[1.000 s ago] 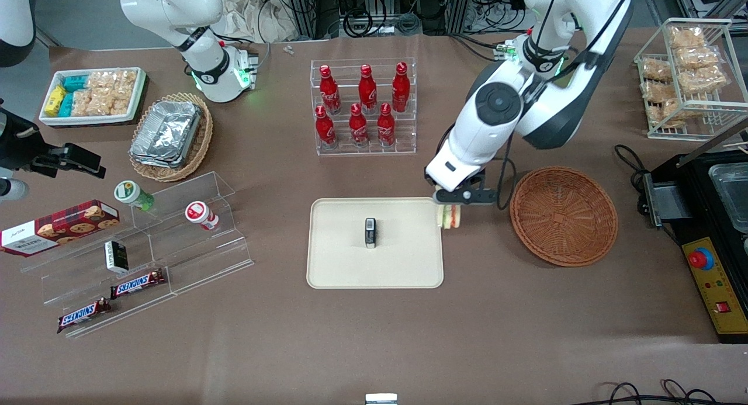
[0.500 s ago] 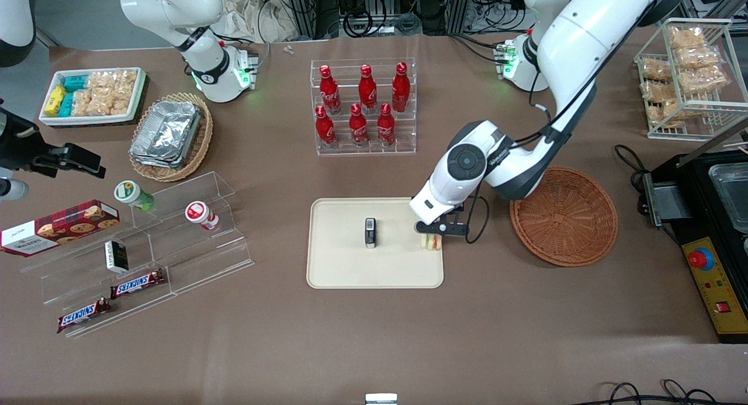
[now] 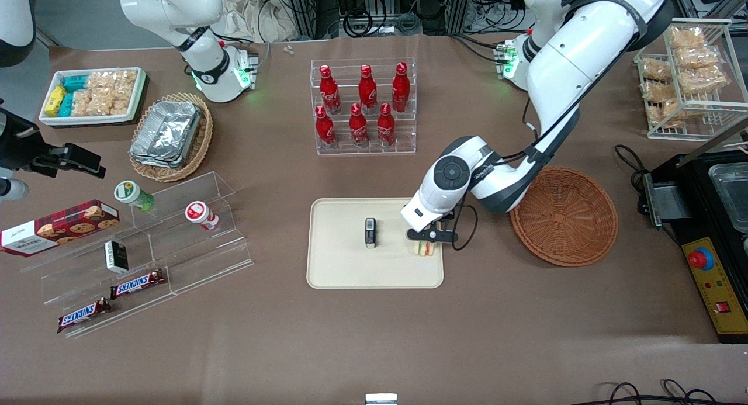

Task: Place sandwich from basket to tray
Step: 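Carry the sandwich with the left gripper over the white tray beside the black box, then lower the sandwich onto the tray, open the left gripper and withdraw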

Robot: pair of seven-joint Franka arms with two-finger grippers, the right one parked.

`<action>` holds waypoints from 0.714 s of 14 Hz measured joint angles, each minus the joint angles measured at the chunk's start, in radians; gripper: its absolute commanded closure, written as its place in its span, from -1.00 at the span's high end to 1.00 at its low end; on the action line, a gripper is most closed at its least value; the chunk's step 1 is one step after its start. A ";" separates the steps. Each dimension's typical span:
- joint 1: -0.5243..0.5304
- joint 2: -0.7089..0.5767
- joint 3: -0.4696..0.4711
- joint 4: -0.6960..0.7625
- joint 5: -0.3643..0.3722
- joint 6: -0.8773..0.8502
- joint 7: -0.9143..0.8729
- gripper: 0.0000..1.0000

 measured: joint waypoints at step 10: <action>0.023 -0.192 -0.075 0.056 -0.058 -0.171 -0.124 1.00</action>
